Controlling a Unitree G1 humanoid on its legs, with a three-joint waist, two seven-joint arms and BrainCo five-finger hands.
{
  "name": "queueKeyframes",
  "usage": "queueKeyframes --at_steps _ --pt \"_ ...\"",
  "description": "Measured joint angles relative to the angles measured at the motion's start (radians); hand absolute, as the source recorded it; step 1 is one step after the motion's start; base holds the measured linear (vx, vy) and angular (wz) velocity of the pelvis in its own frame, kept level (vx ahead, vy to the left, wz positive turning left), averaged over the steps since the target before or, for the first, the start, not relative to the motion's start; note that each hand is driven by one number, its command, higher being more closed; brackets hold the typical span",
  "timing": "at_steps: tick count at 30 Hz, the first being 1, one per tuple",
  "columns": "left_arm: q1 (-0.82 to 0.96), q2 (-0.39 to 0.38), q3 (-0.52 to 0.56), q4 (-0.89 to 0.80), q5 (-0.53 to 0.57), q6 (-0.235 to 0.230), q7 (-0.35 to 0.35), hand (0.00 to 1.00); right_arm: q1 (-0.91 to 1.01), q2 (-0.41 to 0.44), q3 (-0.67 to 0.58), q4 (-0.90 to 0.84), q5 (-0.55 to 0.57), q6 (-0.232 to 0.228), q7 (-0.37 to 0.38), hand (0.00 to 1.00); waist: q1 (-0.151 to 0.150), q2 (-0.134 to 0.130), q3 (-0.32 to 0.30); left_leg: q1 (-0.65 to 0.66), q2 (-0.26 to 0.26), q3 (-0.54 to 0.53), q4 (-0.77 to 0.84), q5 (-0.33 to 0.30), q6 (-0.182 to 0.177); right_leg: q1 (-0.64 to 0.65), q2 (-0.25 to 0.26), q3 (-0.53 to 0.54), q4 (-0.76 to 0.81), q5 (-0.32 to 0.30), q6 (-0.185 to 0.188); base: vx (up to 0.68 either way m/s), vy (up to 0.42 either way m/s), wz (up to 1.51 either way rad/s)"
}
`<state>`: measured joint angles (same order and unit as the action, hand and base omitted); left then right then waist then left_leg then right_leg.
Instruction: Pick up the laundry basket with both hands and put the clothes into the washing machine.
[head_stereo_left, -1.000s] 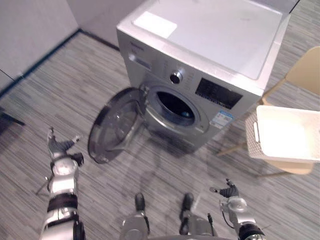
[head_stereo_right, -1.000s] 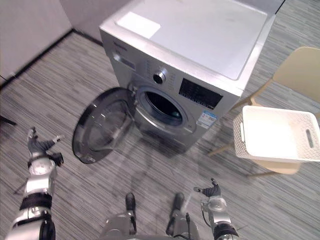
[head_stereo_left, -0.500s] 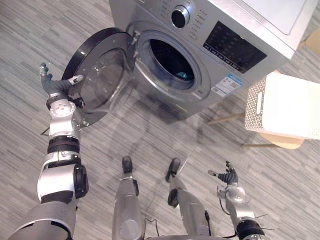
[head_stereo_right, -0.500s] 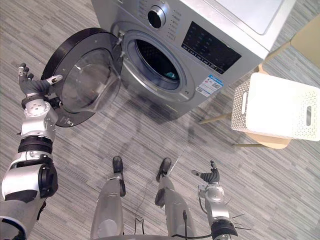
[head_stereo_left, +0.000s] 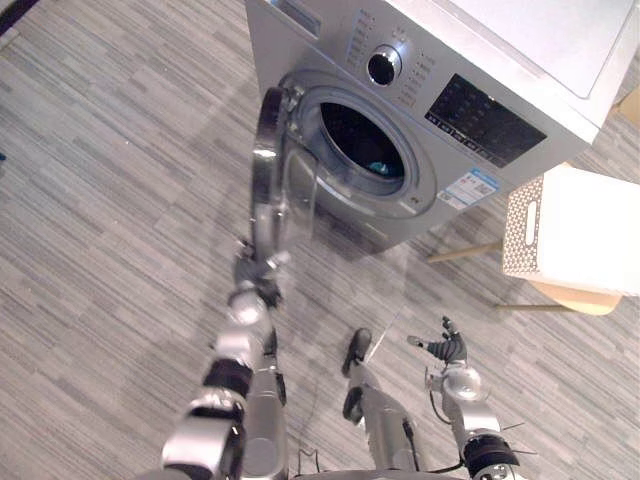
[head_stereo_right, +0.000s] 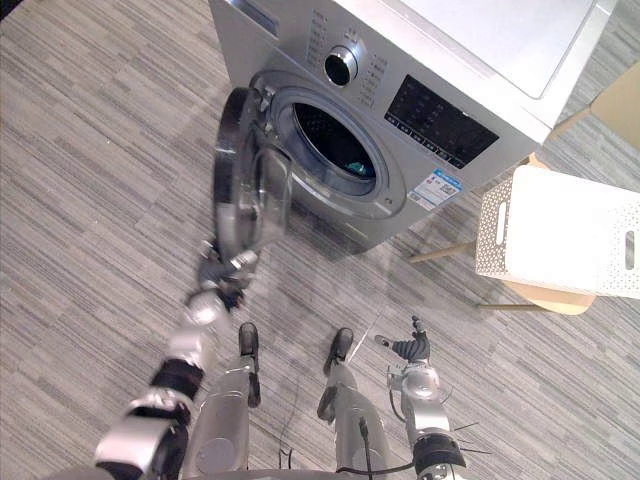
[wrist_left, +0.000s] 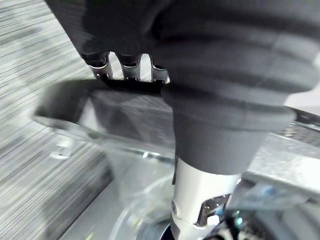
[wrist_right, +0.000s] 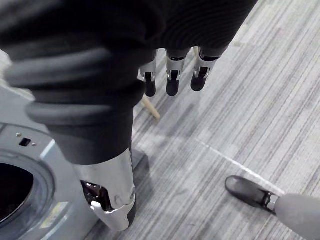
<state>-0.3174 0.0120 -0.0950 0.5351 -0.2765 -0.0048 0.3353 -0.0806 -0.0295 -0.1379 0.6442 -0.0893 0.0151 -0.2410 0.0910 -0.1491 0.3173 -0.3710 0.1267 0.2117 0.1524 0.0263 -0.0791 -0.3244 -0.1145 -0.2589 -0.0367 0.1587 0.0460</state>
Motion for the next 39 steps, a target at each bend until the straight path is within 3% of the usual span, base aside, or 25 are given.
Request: queueKeyframes --at_steps 4,6,9,12,14,16,19,23,31,34,39 --pt "0.057 -0.012 -0.105 -0.113 0.001 -0.002 -0.071 0.00 0.006 0.003 -0.001 0.000 -0.026 0.013 0.004 0.00 -0.004 0.011 -0.002 0.070 -0.003 0.043 -0.030 -0.003 0.004 0.031 0.001 0.046 0.001 -0.008 0.010 0.06 0.010 -0.27" --pt "0.047 -0.005 -0.109 -0.109 0.001 -0.001 -0.089 0.00 0.008 0.001 -0.002 0.000 -0.039 0.013 0.005 0.00 -0.026 0.025 -0.008 0.073 -0.005 0.048 -0.034 -0.003 0.004 0.029 0.001 0.051 0.001 -0.008 0.010 0.03 0.002 -0.14" --pt "-0.054 0.018 -0.117 -0.018 0.037 0.009 -0.104 0.00 0.011 -0.016 -0.001 0.008 -0.040 0.013 0.007 0.00 -0.037 0.041 -0.013 0.076 -0.006 0.071 -0.040 -0.003 0.004 0.012 0.001 0.076 0.003 -0.007 0.010 0.02 0.000 -0.21" --pt "-0.329 0.143 -0.099 0.190 0.120 0.028 -0.110 0.00 0.003 -0.045 0.000 -0.013 -0.040 0.009 0.007 0.00 -0.066 0.045 -0.013 0.052 -0.008 0.124 -0.042 -0.002 0.004 -0.050 -0.001 0.131 0.013 0.010 0.017 -0.03 0.003 -0.45" --pt "-0.590 0.319 -0.085 0.320 0.142 0.033 -0.085 0.00 0.008 -0.067 0.001 -0.066 -0.039 0.009 0.000 0.00 -0.105 0.045 -0.013 -0.019 -0.004 0.159 -0.014 -0.005 0.012 -0.127 0.000 0.170 0.006 0.042 0.019 -0.05 -0.016 -0.40" --pt "-0.732 0.433 -0.087 0.348 0.163 0.040 -0.073 0.00 0.015 -0.068 0.002 -0.093 -0.038 0.008 -0.002 0.00 -0.131 0.045 -0.013 -0.066 0.014 0.175 0.021 -0.015 0.025 -0.162 0.007 0.192 -0.013 0.067 0.020 -0.05 -0.036 -0.34" --pt "-0.845 0.531 -0.064 0.380 0.185 0.051 -0.065 0.00 0.070 -0.065 0.036 -0.181 -0.037 -0.003 -0.017 0.00 -0.127 0.047 -0.013 -0.118 0.052 0.174 0.095 -0.051 0.023 -0.185 0.025 0.210 -0.026 0.085 0.021 -0.02 -0.025 -0.21" --pt "-0.873 0.531 -0.053 0.378 0.213 0.038 -0.071 0.00 0.098 -0.056 0.039 -0.247 -0.027 -0.039 -0.020 0.00 -0.123 0.047 -0.013 -0.179 0.081 0.158 0.145 -0.070 0.016 -0.218 0.043 0.217 -0.026 0.089 0.022 0.00 -0.039 0.01" --pt "-0.768 0.474 0.029 0.313 0.252 0.012 -0.076 0.00 0.145 -0.059 0.039 -0.276 -0.027 -0.047 -0.020 0.00 -0.125 0.055 -0.017 -0.161 0.084 0.131 0.145 -0.066 0.014 -0.177 0.046 0.196 -0.038 0.091 0.020 0.03 -0.029 0.08" --pt "-0.578 0.397 0.063 0.245 0.252 0.008 -0.085 0.00 0.150 -0.060 0.039 -0.276 -0.027 -0.050 -0.020 0.00 -0.126 0.074 -0.035 -0.121 0.082 0.115 0.136 -0.066 0.014 -0.129 0.046 0.184 -0.042 0.086 0.019 0.05 -0.017 0.13" --pt "-0.189 0.253 0.069 0.082 0.250 0.007 -0.071 0.00 0.172 -0.059 0.037 -0.274 -0.030 -0.040 -0.019 0.00 -0.093 0.103 -0.062 -0.018 0.072 0.090 0.080 -0.055 -0.003 -0.034 0.045 0.146 -0.028 0.028 -0.012 0.06 -0.049 0.19"
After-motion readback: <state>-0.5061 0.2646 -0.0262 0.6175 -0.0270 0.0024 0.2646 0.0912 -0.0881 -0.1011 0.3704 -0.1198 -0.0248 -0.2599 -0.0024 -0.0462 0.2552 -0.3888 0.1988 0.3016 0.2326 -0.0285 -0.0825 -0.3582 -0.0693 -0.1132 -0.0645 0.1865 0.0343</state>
